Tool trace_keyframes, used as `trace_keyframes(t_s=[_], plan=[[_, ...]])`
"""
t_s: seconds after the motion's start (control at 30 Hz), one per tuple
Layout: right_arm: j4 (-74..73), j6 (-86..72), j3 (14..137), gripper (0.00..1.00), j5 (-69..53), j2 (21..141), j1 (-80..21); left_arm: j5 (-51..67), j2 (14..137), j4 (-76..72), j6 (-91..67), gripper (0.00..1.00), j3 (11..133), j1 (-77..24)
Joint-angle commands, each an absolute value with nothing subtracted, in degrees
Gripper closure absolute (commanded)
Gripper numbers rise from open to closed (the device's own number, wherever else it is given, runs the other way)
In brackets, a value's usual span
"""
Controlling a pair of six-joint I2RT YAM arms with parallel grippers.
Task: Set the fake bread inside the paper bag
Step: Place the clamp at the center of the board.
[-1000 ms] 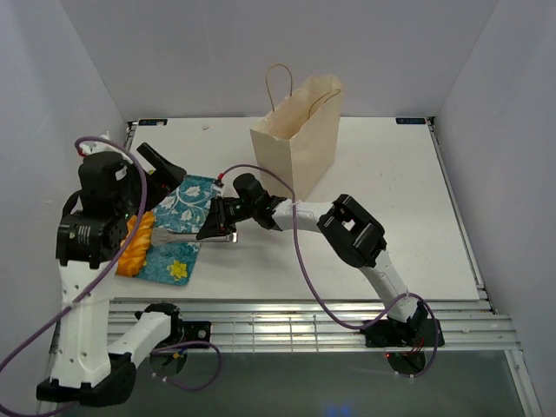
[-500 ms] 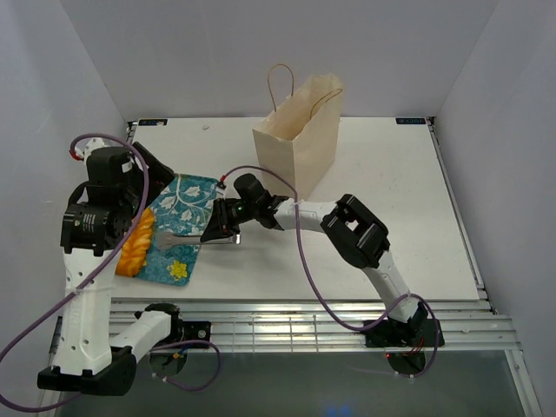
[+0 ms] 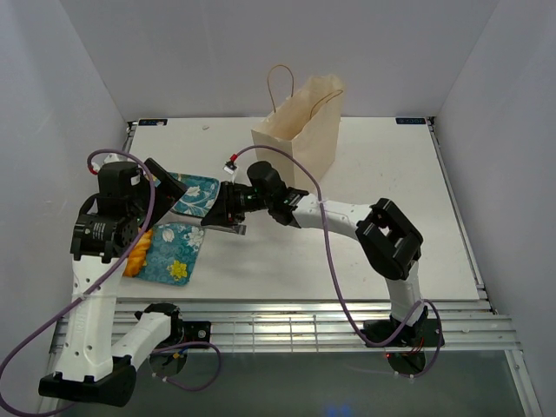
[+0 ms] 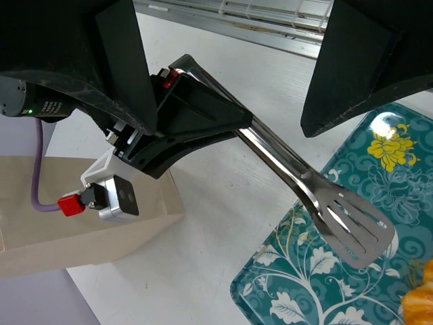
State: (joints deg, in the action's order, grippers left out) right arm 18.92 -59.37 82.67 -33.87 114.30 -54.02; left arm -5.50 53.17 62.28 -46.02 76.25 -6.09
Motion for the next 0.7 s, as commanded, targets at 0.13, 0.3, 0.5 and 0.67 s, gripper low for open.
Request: trace_keyframes(t_s=[0.13, 0.3, 0.5, 0.67], plan=[[15.39, -50.2, 78.66, 0.86, -25.93, 108.72, -53.88, -0.71, 51.15, 60.64, -45.7, 0.02, 76.02, -5.8], [11.61, -46.85, 78.57, 0.86, -22.42, 106.88, -53.88, 2.11, 51.24, 60.73, -45.97, 0.02, 75.59, -5.8], [9.76, -45.18, 78.93, 0.86, -21.01, 106.79, -53.96, 3.34, 51.33, 60.64, -47.2, 0.02, 73.3, -5.8], [4.21, -40.26, 76.3, 0.85, -15.83, 105.74, -53.88, 8.24, 53.35, 59.6, -46.59, 0.02, 72.16, -5.8]])
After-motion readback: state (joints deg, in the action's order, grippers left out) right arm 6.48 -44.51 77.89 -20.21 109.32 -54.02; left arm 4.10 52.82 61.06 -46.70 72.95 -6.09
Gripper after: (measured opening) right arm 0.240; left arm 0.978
